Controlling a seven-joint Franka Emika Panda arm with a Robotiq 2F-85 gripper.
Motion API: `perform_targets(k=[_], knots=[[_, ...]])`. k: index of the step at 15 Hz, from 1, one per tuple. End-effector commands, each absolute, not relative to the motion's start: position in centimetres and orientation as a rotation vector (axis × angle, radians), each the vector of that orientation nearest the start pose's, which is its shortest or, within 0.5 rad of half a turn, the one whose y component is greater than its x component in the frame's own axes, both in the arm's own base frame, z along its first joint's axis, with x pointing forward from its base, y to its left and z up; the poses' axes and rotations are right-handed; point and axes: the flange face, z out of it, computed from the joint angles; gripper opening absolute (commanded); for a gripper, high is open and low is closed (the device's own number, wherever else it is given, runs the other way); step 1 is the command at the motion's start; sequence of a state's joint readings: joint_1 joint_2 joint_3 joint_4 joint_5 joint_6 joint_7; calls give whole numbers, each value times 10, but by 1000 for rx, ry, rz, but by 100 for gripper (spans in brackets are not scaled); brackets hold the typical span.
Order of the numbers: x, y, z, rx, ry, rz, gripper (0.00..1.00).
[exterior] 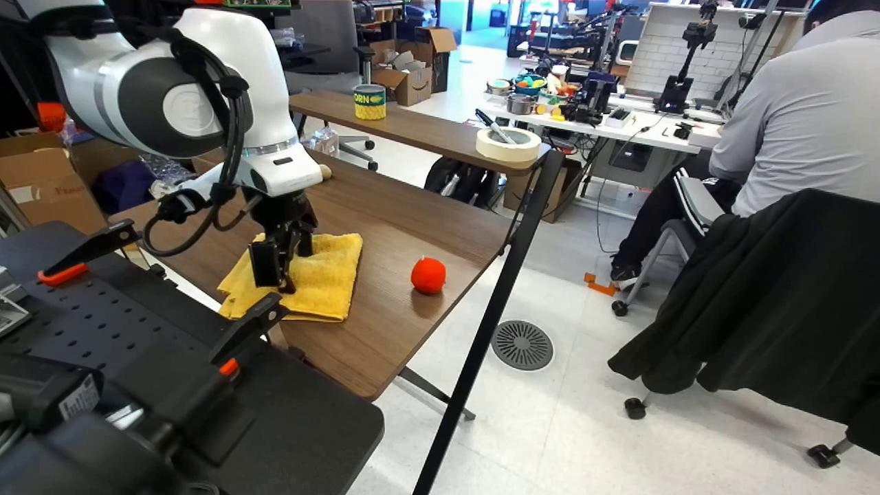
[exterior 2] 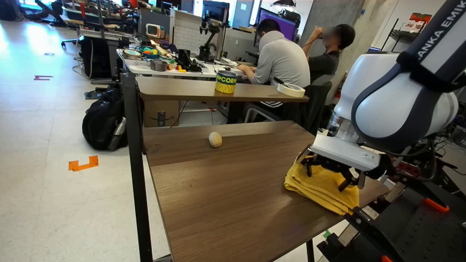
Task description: Use the yellow towel to wipe the table, then move the brown object to the right corner closest to you
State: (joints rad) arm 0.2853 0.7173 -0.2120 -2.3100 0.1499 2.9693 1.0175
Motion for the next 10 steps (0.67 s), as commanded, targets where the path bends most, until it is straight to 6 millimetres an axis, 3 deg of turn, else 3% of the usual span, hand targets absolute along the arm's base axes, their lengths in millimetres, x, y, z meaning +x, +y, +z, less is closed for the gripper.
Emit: perform_targets(k=[1, 3, 5, 10], knots=[[490, 5, 29, -2784, 1650, -15, 100], [495, 24, 28, -2707, 1651, -19, 100], [495, 60, 28, -2664, 1609, -45, 100], [474, 182, 16, -2773, 1324, -45, 100]])
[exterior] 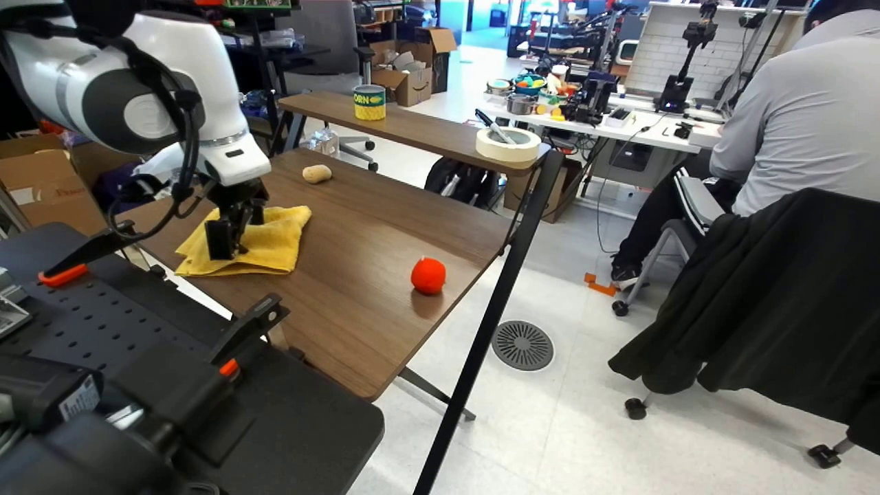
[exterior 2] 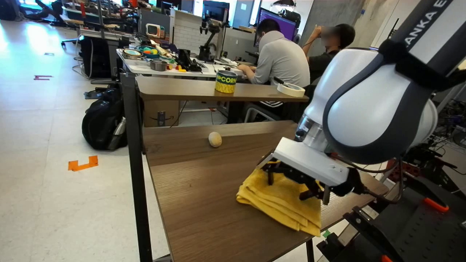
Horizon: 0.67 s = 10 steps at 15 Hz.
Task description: Use the yellow towel to wipe the table, then move the brown object to the right corner closest to you
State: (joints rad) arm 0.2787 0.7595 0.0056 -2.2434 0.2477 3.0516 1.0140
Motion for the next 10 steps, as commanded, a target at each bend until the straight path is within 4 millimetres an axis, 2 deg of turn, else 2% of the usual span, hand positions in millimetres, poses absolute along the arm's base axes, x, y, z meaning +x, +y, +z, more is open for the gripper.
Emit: perform_targets(k=[1, 3, 4, 6, 8, 10], knots=[[466, 204, 12, -2809, 1263, -39, 100], [458, 240, 5, -2838, 1162, -51, 100], [461, 250, 5, -2838, 1132, -77, 100], [483, 249, 8, -2791, 1172, -139, 100], [519, 214, 9, -2698, 1335, -181, 100], [543, 171, 11, -2620, 1486, -189, 100]])
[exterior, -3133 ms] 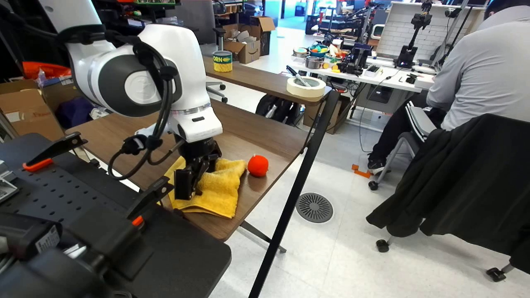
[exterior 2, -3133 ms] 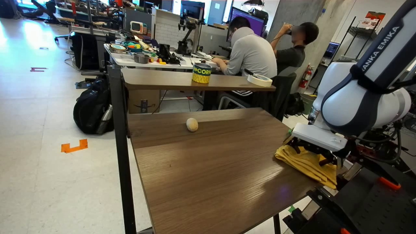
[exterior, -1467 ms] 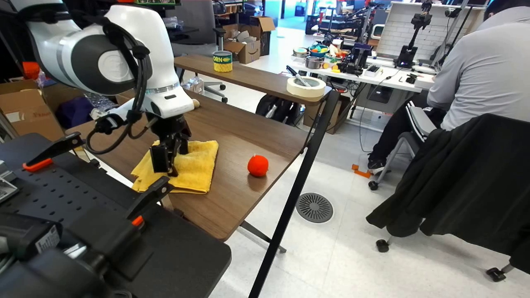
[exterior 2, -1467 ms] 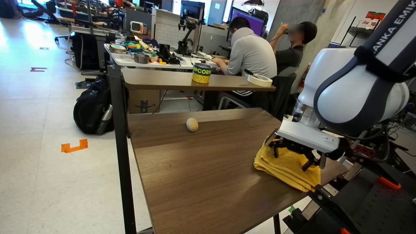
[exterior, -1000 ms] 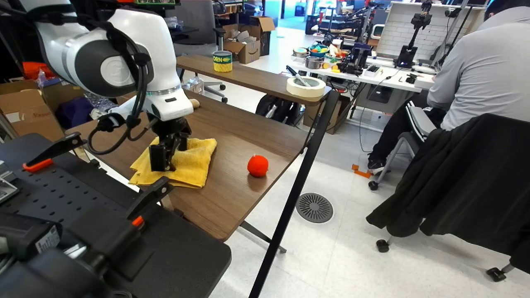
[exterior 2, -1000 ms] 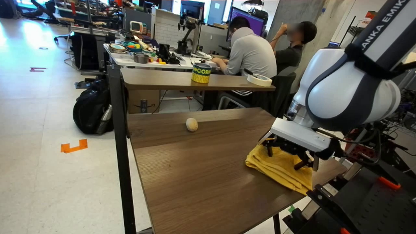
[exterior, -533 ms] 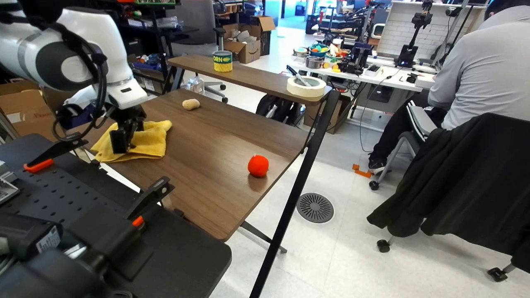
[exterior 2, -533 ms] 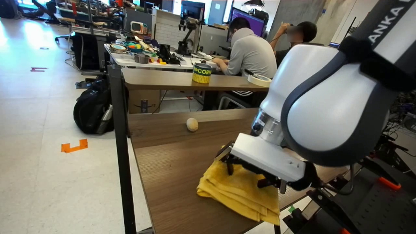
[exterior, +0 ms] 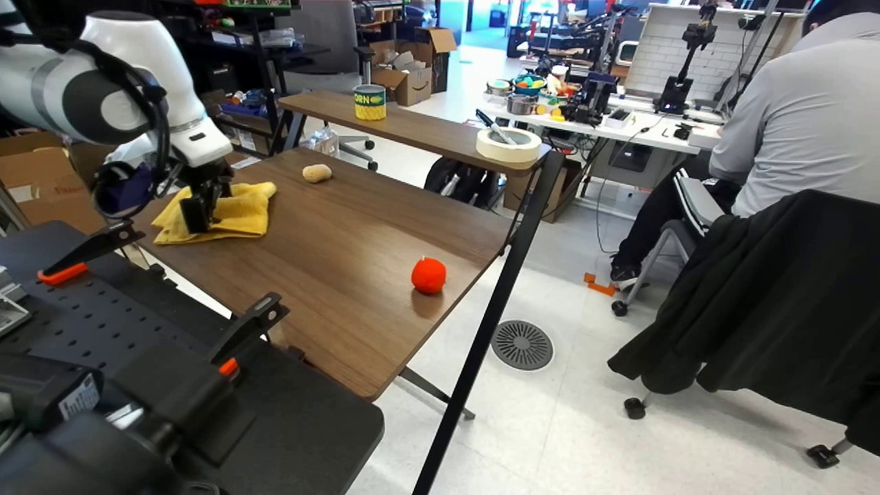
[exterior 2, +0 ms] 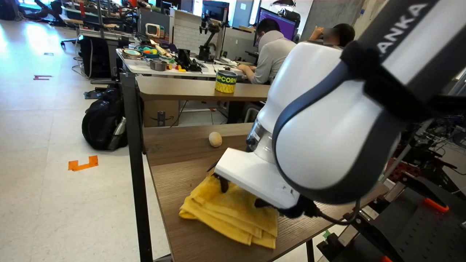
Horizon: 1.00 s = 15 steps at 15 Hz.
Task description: Use the yellow towel to wipe the table, then move the brown object to the right corner closest to you
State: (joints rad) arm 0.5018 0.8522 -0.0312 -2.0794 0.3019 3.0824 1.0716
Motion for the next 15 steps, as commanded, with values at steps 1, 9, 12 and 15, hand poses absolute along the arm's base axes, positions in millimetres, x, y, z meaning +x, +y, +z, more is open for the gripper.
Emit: perform_targets(k=[1, 9, 12, 15], knots=[[551, 146, 10, -2582, 1562, -186, 100], [570, 89, 8, -2479, 1680, -174, 100], [547, 154, 13, -2584, 1471, -167, 100], [518, 225, 12, -2681, 1264, -158, 100]])
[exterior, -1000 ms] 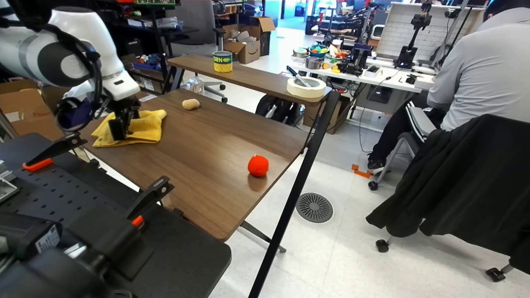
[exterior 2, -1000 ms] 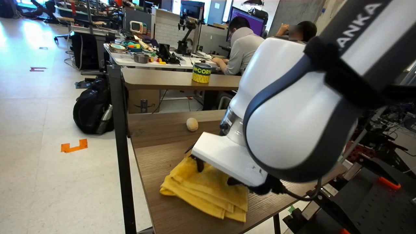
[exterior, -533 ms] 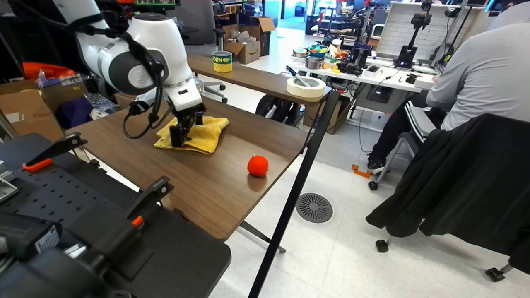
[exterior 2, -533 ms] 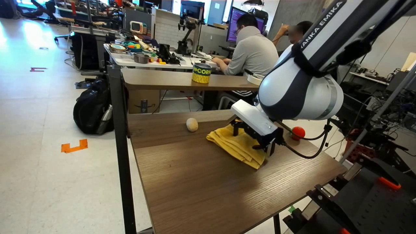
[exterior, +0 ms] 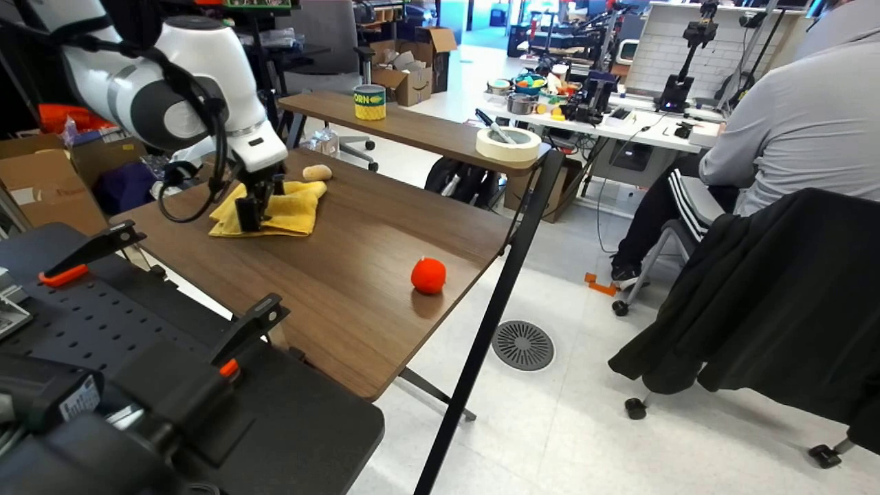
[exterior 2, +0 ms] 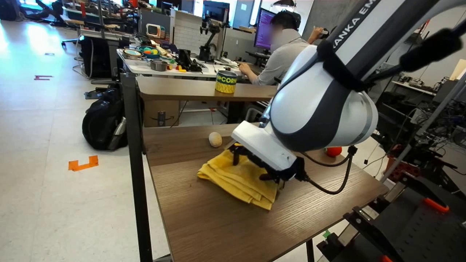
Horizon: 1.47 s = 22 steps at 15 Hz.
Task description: Use the yellow towel to wipe the table, then move the brown object to the right corner closest to you
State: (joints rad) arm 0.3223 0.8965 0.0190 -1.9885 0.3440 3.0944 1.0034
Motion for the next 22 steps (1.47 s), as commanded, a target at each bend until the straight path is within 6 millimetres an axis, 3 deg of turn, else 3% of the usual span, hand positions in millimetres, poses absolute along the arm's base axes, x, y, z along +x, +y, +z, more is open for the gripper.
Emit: perform_targets(k=[1, 3, 5, 13, 15, 17, 22], knots=[[508, 245, 9, -2711, 1211, -139, 100], [497, 261, 6, -2759, 1150, -117, 100], [505, 243, 1, -2764, 1198, -126, 100], [548, 58, -5, -2553, 1791, -220, 100], [550, 35, -9, -2560, 1832, -180, 100], [546, 42, -12, -2609, 1797, -128, 100], [518, 103, -4, -2814, 1452, -90, 100]])
